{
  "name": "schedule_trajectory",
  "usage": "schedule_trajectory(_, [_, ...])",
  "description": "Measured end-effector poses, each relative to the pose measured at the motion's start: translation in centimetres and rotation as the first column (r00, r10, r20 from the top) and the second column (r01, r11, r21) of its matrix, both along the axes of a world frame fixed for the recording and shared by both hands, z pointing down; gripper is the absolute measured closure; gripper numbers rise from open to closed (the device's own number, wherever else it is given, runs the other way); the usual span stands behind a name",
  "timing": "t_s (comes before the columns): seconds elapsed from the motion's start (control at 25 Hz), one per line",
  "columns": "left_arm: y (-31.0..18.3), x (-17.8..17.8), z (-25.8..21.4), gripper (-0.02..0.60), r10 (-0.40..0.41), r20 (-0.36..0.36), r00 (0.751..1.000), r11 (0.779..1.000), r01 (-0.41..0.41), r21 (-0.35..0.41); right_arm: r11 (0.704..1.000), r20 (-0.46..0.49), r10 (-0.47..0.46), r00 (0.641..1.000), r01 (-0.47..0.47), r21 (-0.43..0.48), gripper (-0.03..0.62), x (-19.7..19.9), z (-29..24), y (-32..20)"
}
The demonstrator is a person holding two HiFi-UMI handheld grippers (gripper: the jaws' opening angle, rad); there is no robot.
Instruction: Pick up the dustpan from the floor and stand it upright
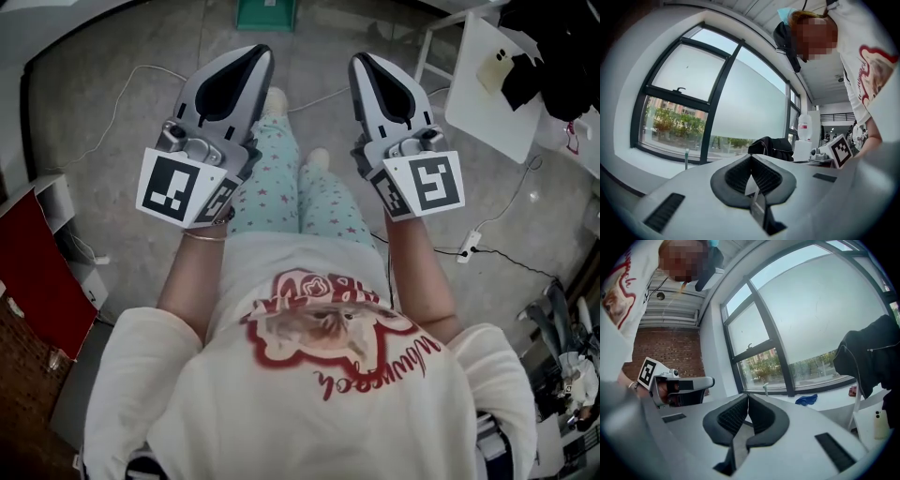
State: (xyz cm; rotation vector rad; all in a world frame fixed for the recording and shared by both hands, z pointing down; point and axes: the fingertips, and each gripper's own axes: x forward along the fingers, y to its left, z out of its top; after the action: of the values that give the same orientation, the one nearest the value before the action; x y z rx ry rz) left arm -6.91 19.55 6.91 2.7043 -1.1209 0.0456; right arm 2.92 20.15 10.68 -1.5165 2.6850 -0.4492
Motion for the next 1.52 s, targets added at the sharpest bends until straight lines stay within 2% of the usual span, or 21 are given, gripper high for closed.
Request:
schedule_trajectory(0.16, [2.5, 0.2, -2.7, 0.563, 0.013, 0.001, 1.0, 0.999, -0.013, 0.043, 0.999, 0.014, -0.007, 1.0, 0.007, 0.045, 0.569, -0.5, -2.5, 1.7])
schedule_trajectory(0.36, [4.8, 0.1, -4.1, 0.563, 0.033, -0.017, 0.999, 0.998, -0.032, 0.053, 0.997, 0.033, -0.005, 0.999, 0.002, 0.082, 0.569, -2.0, -4.4, 3.7])
schedule_trajectory(0.56, [8.1, -1.2, -5.3, 0.563, 0.075, 0.026, 0.997, 0.992, -0.077, 0.096, 0.996, 0.037, -0.011, 0.999, 0.008, 0.088, 0.569, -4.6, -4.8, 7.0])
schedule_trajectory(0.76, [12.6, -4.5, -6.4, 0.563, 0.128, 0.022, 0.992, 0.987, -0.13, 0.097, 0.996, 0.016, 0.006, 1.0, -0.007, 0.084, 0.569, -8.7, -6.6, 11.2])
schedule_trajectory(1.04, [19.7, -11.1, -10.4, 0.563, 0.239, -0.04, 0.97, 0.959, -0.229, 0.167, 0.988, -0.059, 0.097, 0.993, -0.09, 0.122, 0.569, -15.6, -10.6, 18.2])
schedule_trajectory(1.2, [24.7, -15.7, -10.8, 0.562, 0.304, -0.032, 0.952, 0.945, -0.296, 0.14, 0.981, -0.068, 0.167, 0.984, -0.159, 0.114, 0.569, -19.9, -12.0, 22.8])
schedule_trajectory(1.32, [27.1, -18.0, -10.9, 0.562, 0.328, -0.033, 0.944, 0.939, -0.322, 0.123, 0.983, -0.081, 0.142, 0.987, -0.131, 0.124, 0.569, -22.8, -13.0, 25.1])
schedule_trajectory(1.52, [29.4, -18.8, -12.6, 0.563, 0.311, -0.046, 0.949, 0.941, -0.301, 0.154, 0.99, -0.112, 0.058, 0.992, -0.043, 0.136, 0.568, -24.7, -14.9, 27.5])
